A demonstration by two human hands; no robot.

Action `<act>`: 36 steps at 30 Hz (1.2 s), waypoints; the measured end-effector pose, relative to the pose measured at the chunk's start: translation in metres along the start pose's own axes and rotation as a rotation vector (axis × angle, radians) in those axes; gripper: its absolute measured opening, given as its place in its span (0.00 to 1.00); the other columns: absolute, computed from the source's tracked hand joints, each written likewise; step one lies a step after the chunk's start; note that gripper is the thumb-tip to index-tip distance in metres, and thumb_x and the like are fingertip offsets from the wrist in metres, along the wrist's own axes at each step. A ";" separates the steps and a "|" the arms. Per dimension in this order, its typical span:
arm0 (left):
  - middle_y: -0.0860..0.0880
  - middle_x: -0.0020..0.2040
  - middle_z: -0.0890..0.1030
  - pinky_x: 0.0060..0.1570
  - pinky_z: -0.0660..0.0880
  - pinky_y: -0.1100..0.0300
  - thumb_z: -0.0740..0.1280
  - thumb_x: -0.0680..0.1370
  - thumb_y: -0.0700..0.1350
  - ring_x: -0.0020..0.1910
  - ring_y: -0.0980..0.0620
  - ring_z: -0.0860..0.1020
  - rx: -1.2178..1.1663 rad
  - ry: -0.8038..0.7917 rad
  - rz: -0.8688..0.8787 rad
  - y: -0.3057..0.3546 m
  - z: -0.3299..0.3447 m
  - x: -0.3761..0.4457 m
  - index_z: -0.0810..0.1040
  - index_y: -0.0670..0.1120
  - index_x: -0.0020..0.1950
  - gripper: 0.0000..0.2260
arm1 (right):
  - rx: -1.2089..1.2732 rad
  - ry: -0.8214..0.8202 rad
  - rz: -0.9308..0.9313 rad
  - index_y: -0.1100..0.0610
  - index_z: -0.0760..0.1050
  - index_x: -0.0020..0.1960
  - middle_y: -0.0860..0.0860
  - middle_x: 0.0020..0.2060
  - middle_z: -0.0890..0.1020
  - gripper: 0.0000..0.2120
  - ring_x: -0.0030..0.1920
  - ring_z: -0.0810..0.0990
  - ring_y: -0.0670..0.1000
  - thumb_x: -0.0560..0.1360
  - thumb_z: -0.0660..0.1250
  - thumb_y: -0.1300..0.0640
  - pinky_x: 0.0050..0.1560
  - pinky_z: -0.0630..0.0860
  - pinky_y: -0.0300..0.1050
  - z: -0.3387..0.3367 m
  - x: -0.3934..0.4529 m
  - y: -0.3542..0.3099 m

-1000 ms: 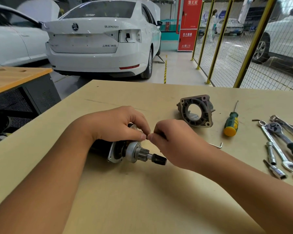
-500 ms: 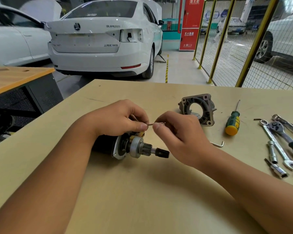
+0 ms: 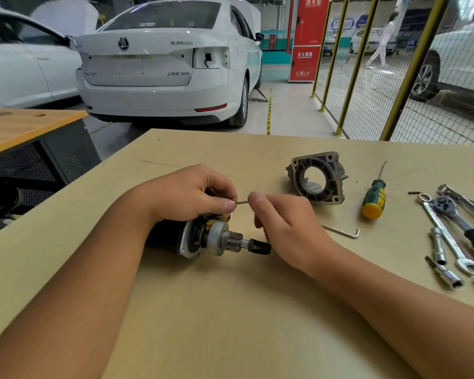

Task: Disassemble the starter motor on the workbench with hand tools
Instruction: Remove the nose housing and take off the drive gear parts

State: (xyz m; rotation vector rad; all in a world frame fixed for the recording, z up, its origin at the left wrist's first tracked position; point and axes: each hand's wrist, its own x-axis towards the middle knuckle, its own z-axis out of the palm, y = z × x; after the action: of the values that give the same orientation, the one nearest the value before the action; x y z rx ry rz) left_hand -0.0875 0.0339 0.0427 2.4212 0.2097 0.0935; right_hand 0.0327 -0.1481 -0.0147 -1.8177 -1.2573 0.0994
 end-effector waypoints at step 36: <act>0.62 0.48 0.87 0.60 0.77 0.53 0.71 0.80 0.54 0.50 0.61 0.83 0.062 0.114 -0.252 -0.024 -0.013 -0.004 0.89 0.55 0.51 0.07 | -0.140 0.028 -0.068 0.57 0.83 0.50 0.46 0.31 0.79 0.08 0.34 0.78 0.48 0.81 0.68 0.54 0.38 0.74 0.43 -0.004 0.005 0.005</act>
State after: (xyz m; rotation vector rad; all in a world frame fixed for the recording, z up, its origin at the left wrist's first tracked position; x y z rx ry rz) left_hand -0.0964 0.0595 0.0369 2.4310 0.5744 0.1122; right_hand 0.0411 -0.1475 -0.0139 -1.8856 -1.3338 -0.0527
